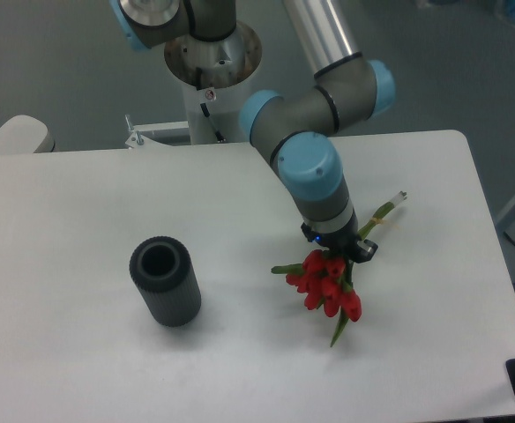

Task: Place the flowers on the table
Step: 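Lower the held tulips down onto the table surface, then open the gripper to release the tulip stems on the table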

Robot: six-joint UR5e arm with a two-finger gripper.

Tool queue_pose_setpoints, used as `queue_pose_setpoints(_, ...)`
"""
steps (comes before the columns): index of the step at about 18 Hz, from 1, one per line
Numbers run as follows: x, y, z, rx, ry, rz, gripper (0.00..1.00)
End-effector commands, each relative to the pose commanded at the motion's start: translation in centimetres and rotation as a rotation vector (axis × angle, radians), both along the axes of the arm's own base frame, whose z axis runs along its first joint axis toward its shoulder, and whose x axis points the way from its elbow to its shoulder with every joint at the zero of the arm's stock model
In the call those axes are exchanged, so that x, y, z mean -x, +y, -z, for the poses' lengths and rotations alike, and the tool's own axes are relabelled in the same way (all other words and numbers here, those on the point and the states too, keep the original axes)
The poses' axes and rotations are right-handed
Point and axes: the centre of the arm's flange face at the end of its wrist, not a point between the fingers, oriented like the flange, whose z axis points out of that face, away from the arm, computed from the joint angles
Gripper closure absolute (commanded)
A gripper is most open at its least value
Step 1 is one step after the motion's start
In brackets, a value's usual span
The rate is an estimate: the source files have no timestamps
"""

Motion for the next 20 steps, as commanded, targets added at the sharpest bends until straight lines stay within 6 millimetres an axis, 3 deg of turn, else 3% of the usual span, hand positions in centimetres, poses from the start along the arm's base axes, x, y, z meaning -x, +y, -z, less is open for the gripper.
queue_pose_setpoints(5,-0.6,0.5,1.0,0.003,-0.014,0.01,0.68)
queue_pose_setpoints(6,-0.6,0.6,0.9,-0.001,-0.012,0.01,0.55)
queue_pose_setpoints(8,0.0,1.0,0.0,-0.016,0.001,0.012,0.41)
queue_pose_setpoints(9,0.1,1.1,-0.4,-0.021,0.008,0.021,0.14)
queue_pose_setpoints(10,0.2,1.2,-1.1,-0.029,0.019,0.024,0.0)
queue_pose_setpoints(12,1.2,2.0,-3.4,-0.063,0.059,0.011,0.0)
queue_pose_setpoints(15,2.7,3.2,-8.5,-0.125,0.133,0.01,0.0)
queue_pose_setpoints(20,3.6,4.1,-13.2,-0.182,0.173,0.021,0.0)
